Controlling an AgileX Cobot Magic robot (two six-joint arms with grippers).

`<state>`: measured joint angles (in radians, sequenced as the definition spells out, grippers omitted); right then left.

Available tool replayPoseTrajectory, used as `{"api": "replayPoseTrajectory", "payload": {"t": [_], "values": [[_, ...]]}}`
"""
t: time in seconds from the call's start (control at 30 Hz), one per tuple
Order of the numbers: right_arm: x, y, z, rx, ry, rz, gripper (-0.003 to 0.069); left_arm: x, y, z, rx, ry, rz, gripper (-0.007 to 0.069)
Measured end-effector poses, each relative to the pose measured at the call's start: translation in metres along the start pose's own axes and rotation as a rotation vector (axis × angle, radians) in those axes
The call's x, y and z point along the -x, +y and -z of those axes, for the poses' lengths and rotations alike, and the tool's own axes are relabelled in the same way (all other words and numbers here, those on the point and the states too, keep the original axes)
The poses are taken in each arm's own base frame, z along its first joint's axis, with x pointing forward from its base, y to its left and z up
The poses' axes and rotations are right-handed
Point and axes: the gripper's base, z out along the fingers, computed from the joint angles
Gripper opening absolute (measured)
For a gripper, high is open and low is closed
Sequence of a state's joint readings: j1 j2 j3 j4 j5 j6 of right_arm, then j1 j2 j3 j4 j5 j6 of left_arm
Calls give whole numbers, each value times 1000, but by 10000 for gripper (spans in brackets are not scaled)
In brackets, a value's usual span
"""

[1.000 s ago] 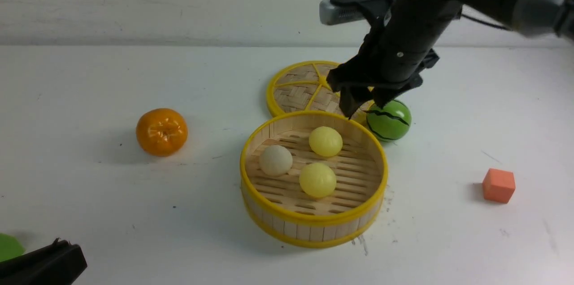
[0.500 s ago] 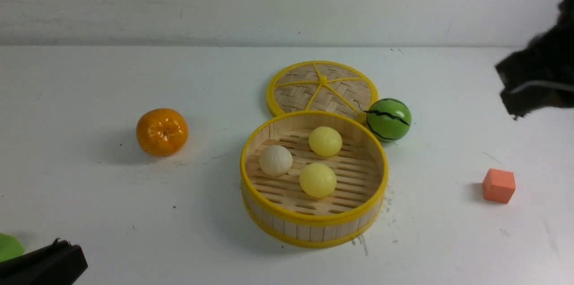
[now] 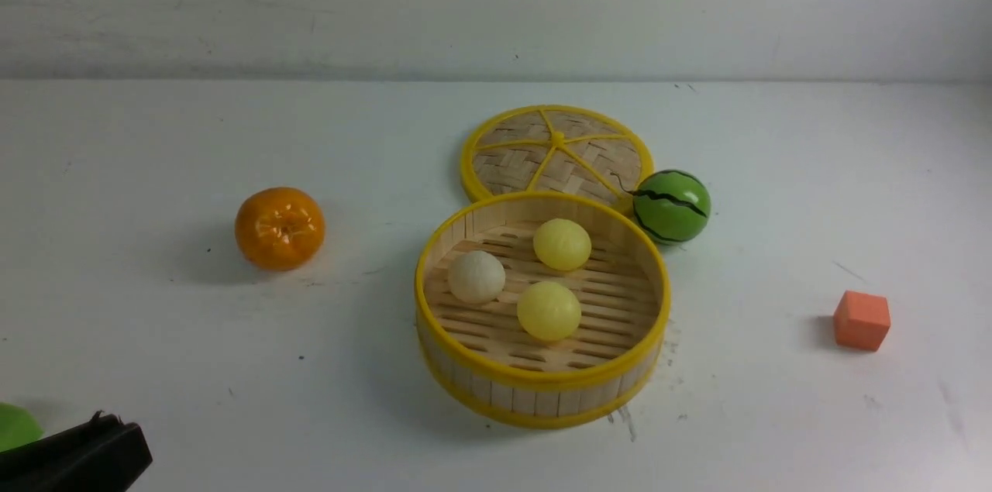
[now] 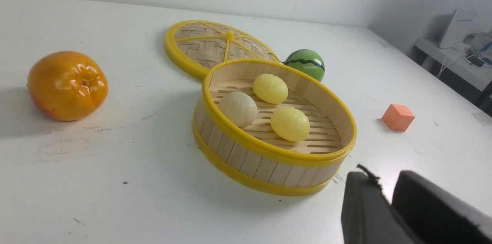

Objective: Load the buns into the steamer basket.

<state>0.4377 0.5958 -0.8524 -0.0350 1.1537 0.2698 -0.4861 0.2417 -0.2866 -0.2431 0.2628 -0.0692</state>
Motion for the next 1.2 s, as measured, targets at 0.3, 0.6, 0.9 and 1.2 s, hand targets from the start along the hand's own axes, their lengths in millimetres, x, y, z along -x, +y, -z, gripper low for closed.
{"api": "replayPoseTrajectory", "payload": {"t": [0.3,0.6,0.9,1.2], "values": [[-33,-9,-8,-9,33,-4,3,0,0,0,0,0,0,116],[-42,-16,-11,-49,-78,-20,-9,0,0,0,1,2,0,127],[-101,-46,-67,-263,-582,-101,-20,0,0,0,1,2,0,137],[-137,-58,-107,-293,-597,-211,-20,0,0,0,0,1,1,143]]}}
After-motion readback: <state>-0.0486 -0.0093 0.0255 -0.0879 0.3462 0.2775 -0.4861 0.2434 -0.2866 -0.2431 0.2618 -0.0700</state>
